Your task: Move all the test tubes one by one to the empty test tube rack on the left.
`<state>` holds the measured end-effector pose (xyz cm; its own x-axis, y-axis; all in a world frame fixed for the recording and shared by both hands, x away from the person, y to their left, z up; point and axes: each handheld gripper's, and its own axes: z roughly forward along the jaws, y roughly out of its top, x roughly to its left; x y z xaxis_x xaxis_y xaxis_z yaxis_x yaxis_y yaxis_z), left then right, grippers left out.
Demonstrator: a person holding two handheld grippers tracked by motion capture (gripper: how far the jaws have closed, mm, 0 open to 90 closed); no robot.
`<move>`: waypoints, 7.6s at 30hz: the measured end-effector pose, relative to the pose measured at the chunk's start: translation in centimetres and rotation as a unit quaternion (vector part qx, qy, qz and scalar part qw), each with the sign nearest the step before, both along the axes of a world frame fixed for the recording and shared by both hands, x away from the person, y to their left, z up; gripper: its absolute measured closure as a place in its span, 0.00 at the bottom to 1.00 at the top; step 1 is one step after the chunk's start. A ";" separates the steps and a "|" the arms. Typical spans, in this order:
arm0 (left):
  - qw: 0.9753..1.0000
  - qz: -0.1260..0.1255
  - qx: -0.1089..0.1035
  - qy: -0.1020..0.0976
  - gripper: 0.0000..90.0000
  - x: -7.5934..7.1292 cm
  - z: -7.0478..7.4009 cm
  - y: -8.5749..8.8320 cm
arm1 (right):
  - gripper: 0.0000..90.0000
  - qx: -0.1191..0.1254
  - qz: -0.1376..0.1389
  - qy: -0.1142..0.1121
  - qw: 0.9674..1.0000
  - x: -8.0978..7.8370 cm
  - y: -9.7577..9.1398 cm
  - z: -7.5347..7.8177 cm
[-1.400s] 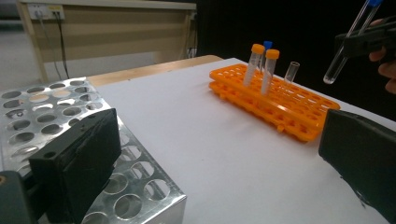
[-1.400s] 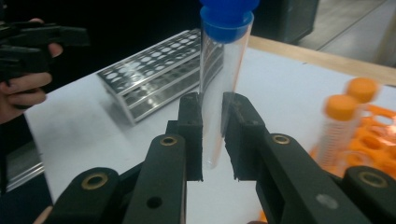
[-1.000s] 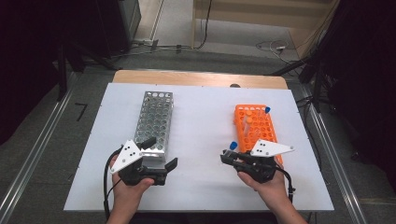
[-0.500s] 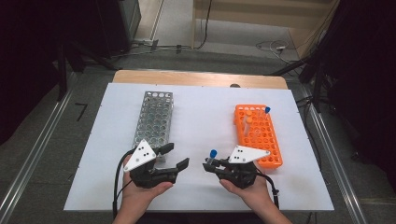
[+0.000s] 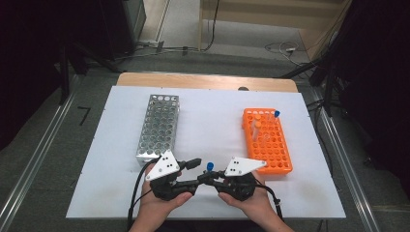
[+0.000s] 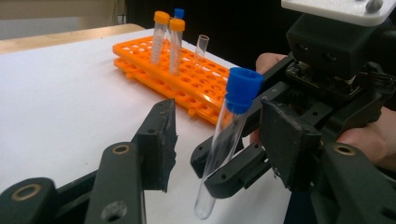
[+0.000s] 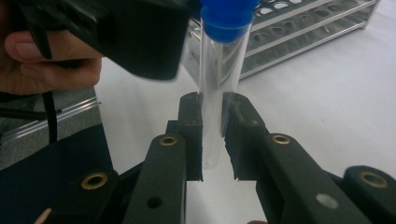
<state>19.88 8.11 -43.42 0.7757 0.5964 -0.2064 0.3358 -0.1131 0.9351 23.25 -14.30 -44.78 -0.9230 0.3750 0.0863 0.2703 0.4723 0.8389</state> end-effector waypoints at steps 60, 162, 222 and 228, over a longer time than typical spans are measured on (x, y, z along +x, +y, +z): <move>0.995 0.095 -0.009 -0.040 0.86 8.9 4.9 4.9 | 0.00 0.065 -0.162 -0.019 0.984 0.7 -17.9 0.0; 0.958 0.280 0.045 0.046 0.67 24.1 0.9 8.3 | 0.00 0.068 -0.207 0.000 0.976 2.4 -20.8 -2.2; 0.986 0.167 0.000 -0.004 0.00 2.6 0.2 9.4 | 0.00 0.064 -0.233 0.008 0.970 3.6 -20.5 -2.0; 0.986 0.165 -0.007 -0.006 0.00 1.5 -0.2 9.7 | 0.00 0.070 -0.240 0.013 0.968 4.2 -20.7 -1.5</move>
